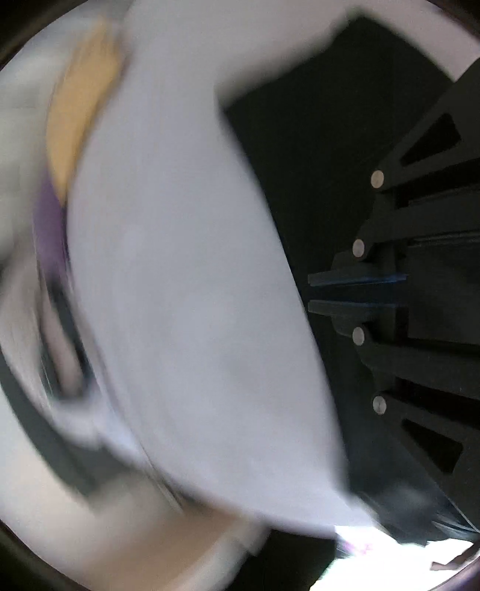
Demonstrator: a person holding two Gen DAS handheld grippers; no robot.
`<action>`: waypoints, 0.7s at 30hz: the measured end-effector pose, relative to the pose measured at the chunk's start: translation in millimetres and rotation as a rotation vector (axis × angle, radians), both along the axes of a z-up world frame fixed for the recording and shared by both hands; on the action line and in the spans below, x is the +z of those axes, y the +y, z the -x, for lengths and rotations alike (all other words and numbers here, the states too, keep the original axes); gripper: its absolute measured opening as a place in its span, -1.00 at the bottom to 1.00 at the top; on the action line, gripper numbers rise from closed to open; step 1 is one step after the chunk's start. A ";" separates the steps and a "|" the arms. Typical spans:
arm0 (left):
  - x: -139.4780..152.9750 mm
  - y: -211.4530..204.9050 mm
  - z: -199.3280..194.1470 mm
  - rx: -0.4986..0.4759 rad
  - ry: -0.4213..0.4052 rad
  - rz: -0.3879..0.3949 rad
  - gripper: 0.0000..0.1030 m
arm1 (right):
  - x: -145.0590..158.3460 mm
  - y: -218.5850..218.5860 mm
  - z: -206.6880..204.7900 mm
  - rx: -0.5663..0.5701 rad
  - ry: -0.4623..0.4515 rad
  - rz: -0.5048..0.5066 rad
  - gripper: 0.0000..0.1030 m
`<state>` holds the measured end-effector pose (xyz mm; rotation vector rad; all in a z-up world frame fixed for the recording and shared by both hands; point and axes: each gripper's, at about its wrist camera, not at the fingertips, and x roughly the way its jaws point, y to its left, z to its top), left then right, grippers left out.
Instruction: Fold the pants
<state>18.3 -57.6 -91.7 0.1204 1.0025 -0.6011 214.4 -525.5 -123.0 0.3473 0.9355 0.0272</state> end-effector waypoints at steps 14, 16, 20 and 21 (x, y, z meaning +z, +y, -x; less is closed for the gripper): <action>-1.7 4.4 7.4 0.003 -0.014 0.029 0.55 | -39.5 134.3 -88.2 0.345 0.123 0.037 -0.62; -3.3 6.2 8.2 0.004 -0.014 0.038 0.55 | -20.2 122.6 -91.5 0.302 0.070 0.042 -0.32; -4.7 9.6 8.7 0.004 -0.013 0.048 0.55 | -7.6 177.2 -87.2 0.596 0.084 0.027 0.30; -5.0 10.3 8.2 0.004 -0.013 0.050 0.55 | -8.7 190.3 -85.6 0.634 0.067 0.128 0.42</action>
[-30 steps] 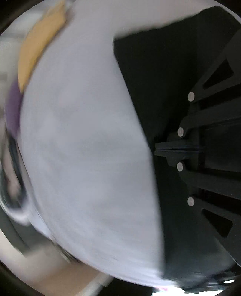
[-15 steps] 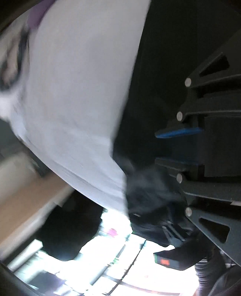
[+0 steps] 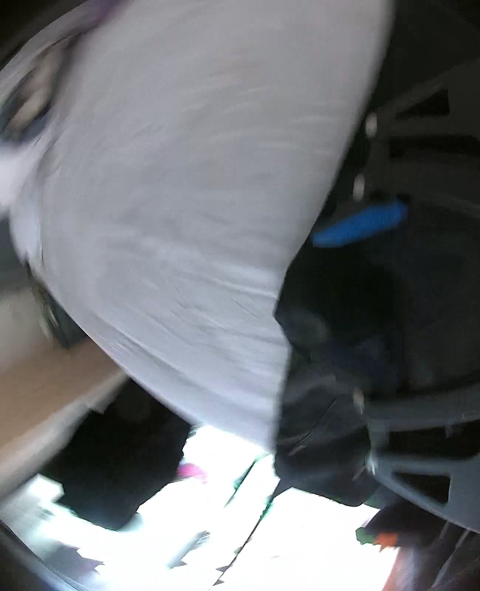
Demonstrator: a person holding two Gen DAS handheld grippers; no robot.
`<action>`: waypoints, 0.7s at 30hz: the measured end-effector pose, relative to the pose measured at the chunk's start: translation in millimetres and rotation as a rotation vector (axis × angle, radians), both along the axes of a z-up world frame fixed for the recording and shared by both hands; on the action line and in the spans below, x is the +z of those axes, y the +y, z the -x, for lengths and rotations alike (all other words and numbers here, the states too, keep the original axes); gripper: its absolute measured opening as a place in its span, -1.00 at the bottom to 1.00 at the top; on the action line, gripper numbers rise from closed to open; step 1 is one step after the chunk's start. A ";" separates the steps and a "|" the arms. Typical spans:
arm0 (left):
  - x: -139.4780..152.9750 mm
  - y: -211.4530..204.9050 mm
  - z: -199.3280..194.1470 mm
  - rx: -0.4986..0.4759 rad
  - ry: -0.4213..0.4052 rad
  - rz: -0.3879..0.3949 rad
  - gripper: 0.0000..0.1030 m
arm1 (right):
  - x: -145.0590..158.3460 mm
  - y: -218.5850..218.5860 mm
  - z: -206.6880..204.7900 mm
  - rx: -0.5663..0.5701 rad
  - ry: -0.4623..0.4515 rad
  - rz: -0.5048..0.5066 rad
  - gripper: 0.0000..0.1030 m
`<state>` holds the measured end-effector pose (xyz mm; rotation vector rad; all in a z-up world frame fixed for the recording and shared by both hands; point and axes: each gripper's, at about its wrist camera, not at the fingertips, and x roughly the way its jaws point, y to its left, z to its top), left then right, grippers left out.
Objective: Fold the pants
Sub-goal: 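Smooth the folded jeans with the right tool while the left tool presses them flat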
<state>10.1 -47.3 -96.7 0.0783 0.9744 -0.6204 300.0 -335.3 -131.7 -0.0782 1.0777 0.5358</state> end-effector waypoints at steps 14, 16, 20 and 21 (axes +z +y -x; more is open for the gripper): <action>-3.3 5.2 -3.4 -0.001 -0.002 -0.004 0.55 | -48.6 32.0 -76.4 -0.140 -0.059 0.387 -1.00; -0.7 4.9 -2.7 0.000 -0.001 -0.003 0.55 | -36.6 10.2 -81.9 -0.304 -0.094 0.393 -1.00; 7.7 5.5 -3.1 0.009 0.024 0.018 0.55 | 18.2 -39.7 -31.0 -0.350 -0.098 -0.057 -0.86; 13.6 7.9 -3.8 0.019 0.038 0.037 0.56 | 22.7 -44.9 -12.7 -0.317 -0.079 -0.114 -0.80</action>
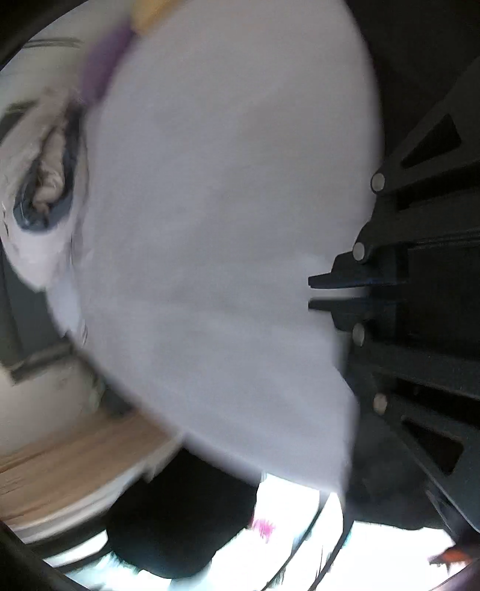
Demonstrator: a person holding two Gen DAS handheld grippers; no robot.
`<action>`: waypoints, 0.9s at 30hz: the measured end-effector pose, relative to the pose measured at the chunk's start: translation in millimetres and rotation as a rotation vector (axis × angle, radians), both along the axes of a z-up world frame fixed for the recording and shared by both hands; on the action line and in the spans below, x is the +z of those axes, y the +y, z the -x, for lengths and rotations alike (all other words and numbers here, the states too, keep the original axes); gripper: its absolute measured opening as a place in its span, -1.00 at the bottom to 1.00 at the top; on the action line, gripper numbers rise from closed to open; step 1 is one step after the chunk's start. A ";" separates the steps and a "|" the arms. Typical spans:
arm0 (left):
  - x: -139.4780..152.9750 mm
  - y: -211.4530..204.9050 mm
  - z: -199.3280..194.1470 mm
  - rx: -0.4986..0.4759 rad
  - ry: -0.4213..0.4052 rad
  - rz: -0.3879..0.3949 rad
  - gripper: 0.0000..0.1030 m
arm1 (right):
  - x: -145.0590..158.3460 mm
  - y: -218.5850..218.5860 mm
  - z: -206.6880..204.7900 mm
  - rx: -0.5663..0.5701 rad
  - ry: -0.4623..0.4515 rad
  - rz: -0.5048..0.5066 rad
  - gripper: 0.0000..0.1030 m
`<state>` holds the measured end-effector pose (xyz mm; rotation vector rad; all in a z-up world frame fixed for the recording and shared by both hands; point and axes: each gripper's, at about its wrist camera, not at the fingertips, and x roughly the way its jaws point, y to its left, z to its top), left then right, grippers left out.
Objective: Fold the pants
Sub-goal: 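Smooth the folded jeans with the right tool while the left tool presses them flat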
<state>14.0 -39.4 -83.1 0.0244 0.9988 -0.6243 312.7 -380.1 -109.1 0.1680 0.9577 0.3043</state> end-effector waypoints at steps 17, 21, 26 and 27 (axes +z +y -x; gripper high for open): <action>-14.1 -53.3 -25.5 -0.041 0.027 -0.189 0.55 | -72.5 -328.3 225.4 -0.787 0.004 -0.262 -1.00; 13.6 -29.7 -29.5 0.051 0.054 -0.083 0.52 | -27.3 -326.2 238.8 -0.849 -0.072 -0.210 -0.75; 33.4 -113.6 -62.7 -0.137 -0.012 -0.066 0.53 | -10.2 -207.9 179.4 -0.430 -0.079 -0.231 -0.14; 20.6 -127.6 -73.6 -0.160 0.011 -0.121 0.53 | -11.3 -191.3 170.1 -0.374 -0.061 -0.241 -0.03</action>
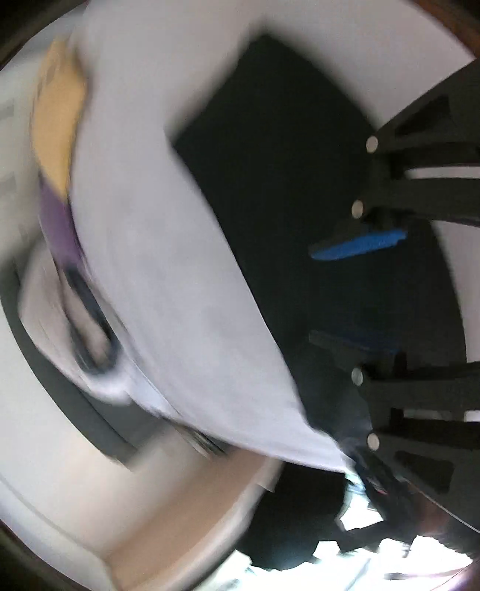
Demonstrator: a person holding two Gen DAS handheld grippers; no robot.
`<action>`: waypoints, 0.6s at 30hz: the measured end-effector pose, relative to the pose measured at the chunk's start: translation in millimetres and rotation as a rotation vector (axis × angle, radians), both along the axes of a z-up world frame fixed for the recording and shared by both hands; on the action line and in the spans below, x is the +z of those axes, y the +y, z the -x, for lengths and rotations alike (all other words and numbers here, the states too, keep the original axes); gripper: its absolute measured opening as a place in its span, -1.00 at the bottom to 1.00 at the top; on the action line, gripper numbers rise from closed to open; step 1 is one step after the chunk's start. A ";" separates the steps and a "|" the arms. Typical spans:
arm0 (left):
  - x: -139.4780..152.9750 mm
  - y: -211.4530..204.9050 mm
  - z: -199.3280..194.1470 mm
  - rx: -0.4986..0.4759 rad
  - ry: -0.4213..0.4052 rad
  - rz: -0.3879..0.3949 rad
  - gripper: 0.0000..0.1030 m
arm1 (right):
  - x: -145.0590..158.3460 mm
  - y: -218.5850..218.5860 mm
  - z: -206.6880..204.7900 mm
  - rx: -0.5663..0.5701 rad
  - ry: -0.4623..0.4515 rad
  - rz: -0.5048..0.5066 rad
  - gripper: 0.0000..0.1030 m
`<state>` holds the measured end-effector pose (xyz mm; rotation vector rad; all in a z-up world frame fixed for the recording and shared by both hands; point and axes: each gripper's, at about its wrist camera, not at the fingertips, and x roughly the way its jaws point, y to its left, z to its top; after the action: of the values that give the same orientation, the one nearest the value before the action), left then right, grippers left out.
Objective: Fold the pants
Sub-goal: 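Smooth the folded jeans with the right tool while the left tool presses them flat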
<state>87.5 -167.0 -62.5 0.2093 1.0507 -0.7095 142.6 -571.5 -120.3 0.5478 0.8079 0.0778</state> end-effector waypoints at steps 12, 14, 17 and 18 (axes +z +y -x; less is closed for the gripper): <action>-23.5 77.5 -73.0 0.329 0.064 0.011 -0.91 | -56.5 2.3 8.0 -0.073 0.224 0.192 -0.91; -2.5 95.1 -61.0 0.367 0.055 0.120 -0.90 | -44.4 1.1 15.3 -0.075 0.187 0.140 -0.54; 1.8 93.1 -27.1 0.287 0.046 0.094 -0.90 | -37.6 13.4 17.0 0.014 0.099 0.043 -0.10; -5.0 88.8 -12.4 0.250 0.037 0.044 -0.90 | -42.0 11.5 15.5 0.027 0.114 0.037 -0.08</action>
<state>100.0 -78.2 -67.5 0.0257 1.0739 -0.5110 127.2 -559.9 -162.3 0.5101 0.9265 0.0563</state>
